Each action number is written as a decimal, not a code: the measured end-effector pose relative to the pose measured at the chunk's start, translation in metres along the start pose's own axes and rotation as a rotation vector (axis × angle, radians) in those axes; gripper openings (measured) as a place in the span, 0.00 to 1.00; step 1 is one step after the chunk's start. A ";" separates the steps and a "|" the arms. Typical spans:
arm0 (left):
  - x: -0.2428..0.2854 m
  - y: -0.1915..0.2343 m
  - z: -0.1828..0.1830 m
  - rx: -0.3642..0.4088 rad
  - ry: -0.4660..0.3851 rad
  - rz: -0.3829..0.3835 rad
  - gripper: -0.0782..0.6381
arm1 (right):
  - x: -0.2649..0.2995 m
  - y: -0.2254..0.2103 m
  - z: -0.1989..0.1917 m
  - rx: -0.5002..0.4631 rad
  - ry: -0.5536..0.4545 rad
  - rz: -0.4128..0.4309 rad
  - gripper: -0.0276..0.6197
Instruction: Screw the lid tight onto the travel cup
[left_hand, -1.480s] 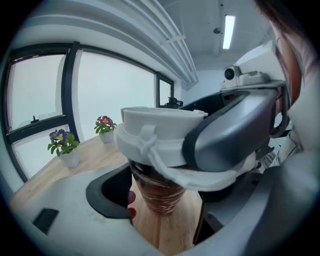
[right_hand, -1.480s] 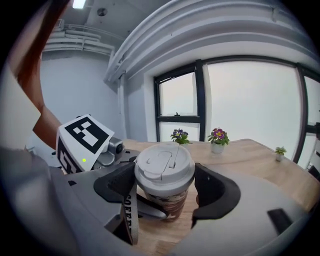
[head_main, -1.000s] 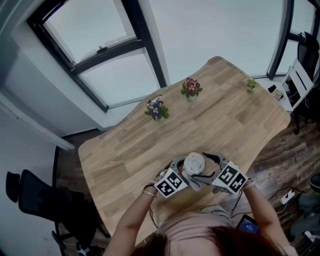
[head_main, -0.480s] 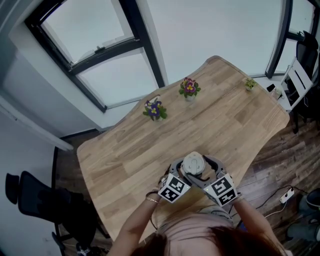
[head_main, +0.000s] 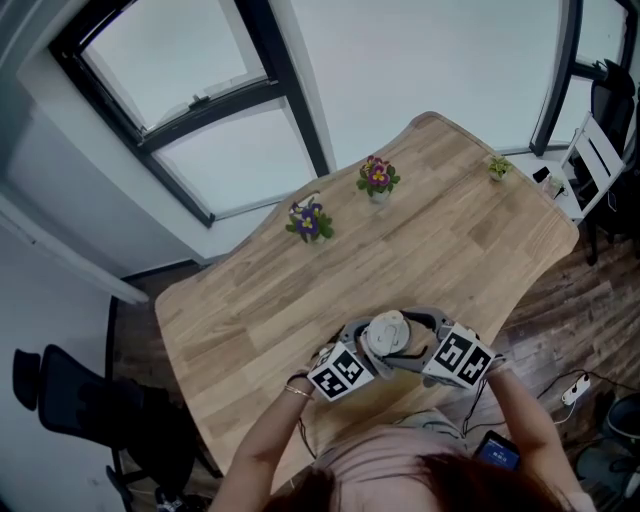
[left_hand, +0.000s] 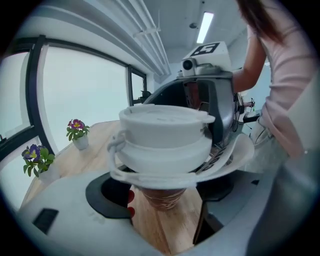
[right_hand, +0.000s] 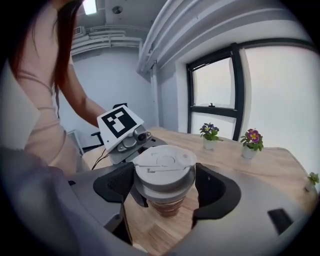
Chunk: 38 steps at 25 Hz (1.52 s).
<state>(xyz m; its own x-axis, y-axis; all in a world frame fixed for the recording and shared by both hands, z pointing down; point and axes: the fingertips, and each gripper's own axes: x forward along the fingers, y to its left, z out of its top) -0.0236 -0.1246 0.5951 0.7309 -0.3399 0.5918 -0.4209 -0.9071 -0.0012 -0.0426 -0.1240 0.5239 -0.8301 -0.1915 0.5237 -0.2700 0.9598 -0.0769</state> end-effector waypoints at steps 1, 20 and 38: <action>0.000 0.001 0.001 -0.004 0.002 0.008 0.63 | 0.000 0.000 0.001 -0.009 -0.004 0.000 0.61; 0.003 0.005 0.004 -0.088 -0.034 0.127 0.63 | -0.006 -0.007 0.000 0.132 -0.094 -0.093 0.61; 0.005 0.006 0.007 -0.193 -0.075 0.296 0.63 | -0.010 -0.010 -0.003 0.204 -0.180 -0.235 0.61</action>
<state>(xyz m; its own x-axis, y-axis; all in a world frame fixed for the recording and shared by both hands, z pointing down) -0.0182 -0.1333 0.5927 0.5964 -0.6049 0.5276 -0.7089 -0.7053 -0.0073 -0.0300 -0.1314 0.5223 -0.8015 -0.4530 0.3904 -0.5406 0.8279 -0.1492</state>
